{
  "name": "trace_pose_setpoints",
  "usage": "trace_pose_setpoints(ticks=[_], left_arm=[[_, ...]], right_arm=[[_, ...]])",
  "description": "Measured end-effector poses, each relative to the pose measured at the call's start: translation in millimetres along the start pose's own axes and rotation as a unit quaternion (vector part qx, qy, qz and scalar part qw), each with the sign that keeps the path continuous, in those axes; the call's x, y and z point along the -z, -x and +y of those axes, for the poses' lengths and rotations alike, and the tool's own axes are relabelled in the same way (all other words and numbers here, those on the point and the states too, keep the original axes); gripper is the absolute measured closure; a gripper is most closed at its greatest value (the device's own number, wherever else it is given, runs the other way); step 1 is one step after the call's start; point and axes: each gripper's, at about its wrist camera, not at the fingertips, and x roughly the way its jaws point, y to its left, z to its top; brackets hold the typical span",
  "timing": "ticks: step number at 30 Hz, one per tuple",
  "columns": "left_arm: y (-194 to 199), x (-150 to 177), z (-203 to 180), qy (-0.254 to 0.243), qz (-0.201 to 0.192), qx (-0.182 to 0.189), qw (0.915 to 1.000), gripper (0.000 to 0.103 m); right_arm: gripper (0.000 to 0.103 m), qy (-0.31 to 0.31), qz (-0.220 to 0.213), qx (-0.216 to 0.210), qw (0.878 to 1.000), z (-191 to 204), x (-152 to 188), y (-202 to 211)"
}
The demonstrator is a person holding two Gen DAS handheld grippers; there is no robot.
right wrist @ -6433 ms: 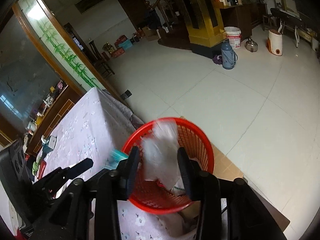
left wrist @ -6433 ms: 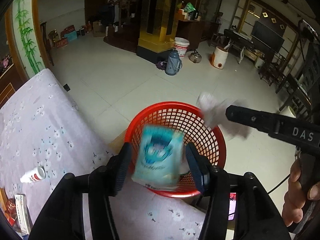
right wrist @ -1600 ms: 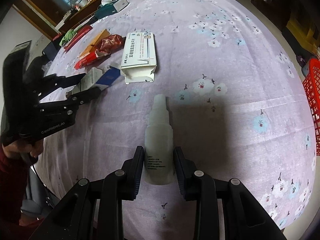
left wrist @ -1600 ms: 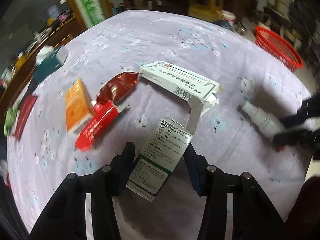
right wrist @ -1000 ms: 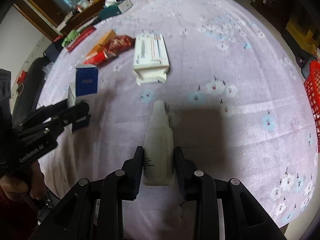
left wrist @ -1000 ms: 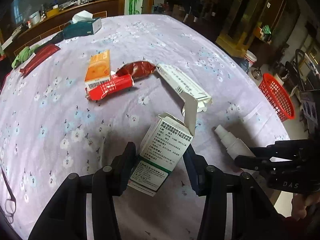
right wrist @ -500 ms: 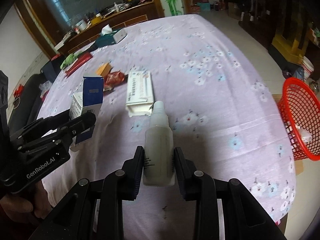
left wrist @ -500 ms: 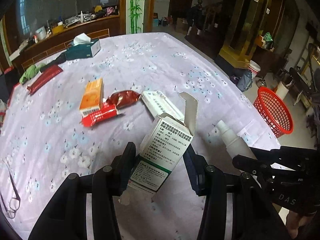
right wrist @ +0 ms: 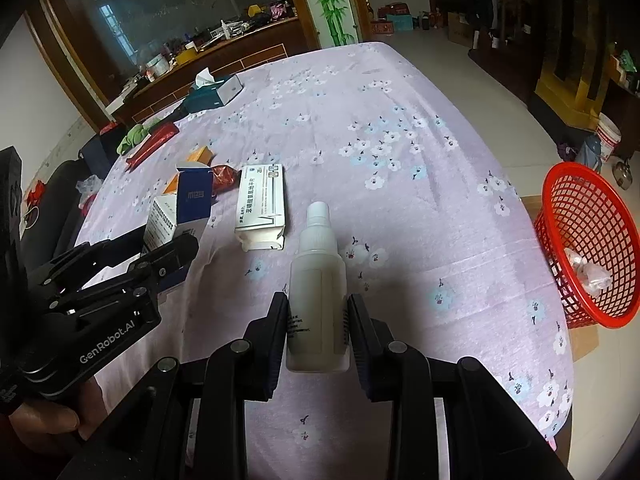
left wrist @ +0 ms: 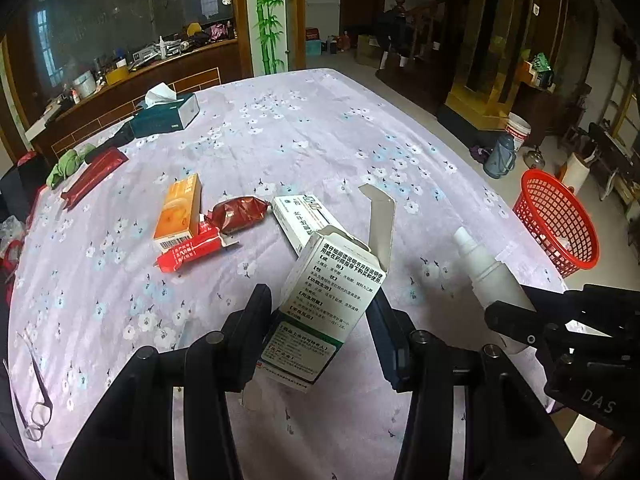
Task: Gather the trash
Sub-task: 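Lift the white bottle and medicine box and carry them to the red basket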
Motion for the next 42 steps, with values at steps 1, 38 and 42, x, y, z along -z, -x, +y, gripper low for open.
trace_pose_setpoints(ticks=[1,38,42], left_arm=[[-0.2,-0.6,-1.0,-0.001,0.0,-0.001,1.0,0.056],[1.0,-6.2,-12.8,-0.018,-0.011,-0.013,0.9997,0.056],[1.3,-6.8,-16.7,-0.022,-0.012,-0.01,0.9996,0.056]], right_arm=[[0.071,0.001,-0.001,0.0,1.0,-0.4,-0.6,0.5],[0.071,0.003,-0.004,-0.002,1.0,-3.2,-1.7,5.6],[0.071,-0.002,-0.007,0.0,1.0,-6.8,-1.2,8.4]])
